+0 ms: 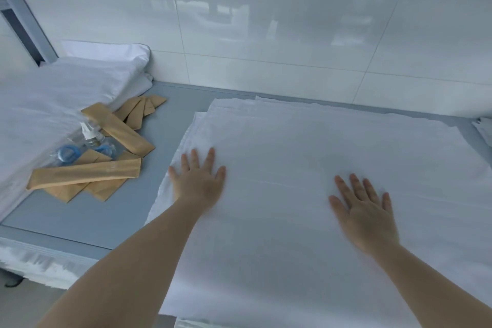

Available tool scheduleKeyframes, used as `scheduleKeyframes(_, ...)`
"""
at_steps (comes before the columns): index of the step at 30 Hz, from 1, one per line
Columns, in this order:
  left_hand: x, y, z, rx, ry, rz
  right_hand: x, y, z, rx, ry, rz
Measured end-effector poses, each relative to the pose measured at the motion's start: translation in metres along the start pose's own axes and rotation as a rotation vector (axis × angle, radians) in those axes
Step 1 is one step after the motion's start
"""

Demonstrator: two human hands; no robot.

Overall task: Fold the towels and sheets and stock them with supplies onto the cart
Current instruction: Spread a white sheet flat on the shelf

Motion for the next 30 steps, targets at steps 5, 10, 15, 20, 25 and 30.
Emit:
scheduleKeyframes(5, 0.025, 0.028, 0.064, 0.033, -0.072, -0.066, -0.002, 0.001, 0.003, 0.035, -0.016, 0.005)
scheduleKeyframes(10, 0.029, 0.041, 0.086, 0.035, -0.037, -0.086, 0.004, 0.018, 0.006, 0.225, -0.091, -0.039)
scheduleKeyframes(15, 0.026, 0.044, 0.075, 0.035, 0.005, -0.103, 0.008, 0.019, -0.004, 0.222, -0.107, -0.034)
scheduleKeyframes(20, 0.025, 0.050, 0.054, 0.045, 0.002, -0.103, 0.007, 0.018, -0.023, 0.233, -0.097, -0.041)
scheduleKeyframes(25, 0.025, 0.055, 0.037, 0.051, 0.013, -0.087, 0.005, 0.015, -0.047, 0.215, -0.088, -0.033)
scheduleKeyframes(30, 0.023, 0.062, 0.022, 0.057, 0.028, -0.071, 0.003, 0.013, -0.064, 0.207, -0.094, -0.022)
Point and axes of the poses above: each hand's wrist, its own z-axis away from the middle knuckle, its own x-axis out of the palm, y = z × x, the point moved 10 cm from there along -z, towards the middle knuckle, and after that the axes turned 7 degrees about z, right-handed, at the moved point
